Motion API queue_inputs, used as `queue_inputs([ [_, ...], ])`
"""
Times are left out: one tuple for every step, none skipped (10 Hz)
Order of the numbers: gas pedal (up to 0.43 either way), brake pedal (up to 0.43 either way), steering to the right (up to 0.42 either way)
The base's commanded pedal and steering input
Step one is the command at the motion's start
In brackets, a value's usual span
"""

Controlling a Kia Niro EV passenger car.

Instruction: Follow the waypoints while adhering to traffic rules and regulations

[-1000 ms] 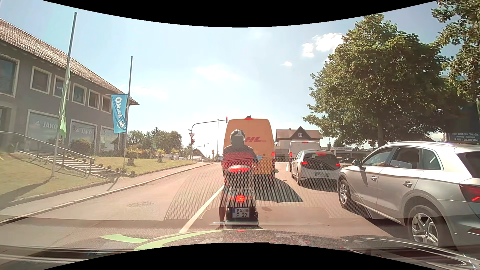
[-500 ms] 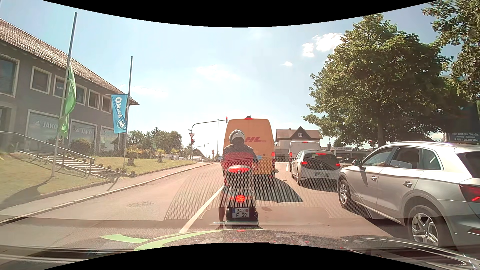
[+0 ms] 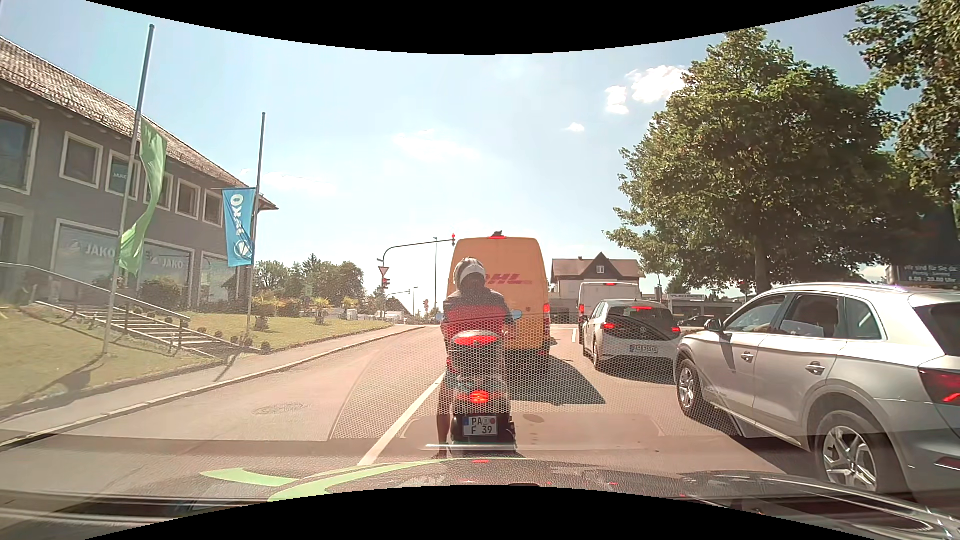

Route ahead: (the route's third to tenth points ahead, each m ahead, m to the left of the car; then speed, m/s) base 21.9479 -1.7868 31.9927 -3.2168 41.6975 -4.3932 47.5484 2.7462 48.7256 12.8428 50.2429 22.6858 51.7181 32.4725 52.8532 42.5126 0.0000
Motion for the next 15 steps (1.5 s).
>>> queue_inputs([
  [0.000, 0.250, 0.019],
  [0.000, 0.250, 0.019],
  [0.000, 0.250, 0.019],
  [0.000, 0.250, 0.019],
  [0.000, 0.250, 0.019],
  [0.000, 0.250, 0.019],
  [0.000, 0.250, 0.019],
  [0.000, 0.250, 0.019],
  [0.000, 0.250, 0.019],
  [0.000, 0.250, 0.019],
  [0.000, 0.250, 0.019],
  [0.000, 0.250, 0.019],
  [0.000, 0.250, 0.019],
  [0.000, 0.250, 0.019],
  [0.000, 0.250, 0.019],
])
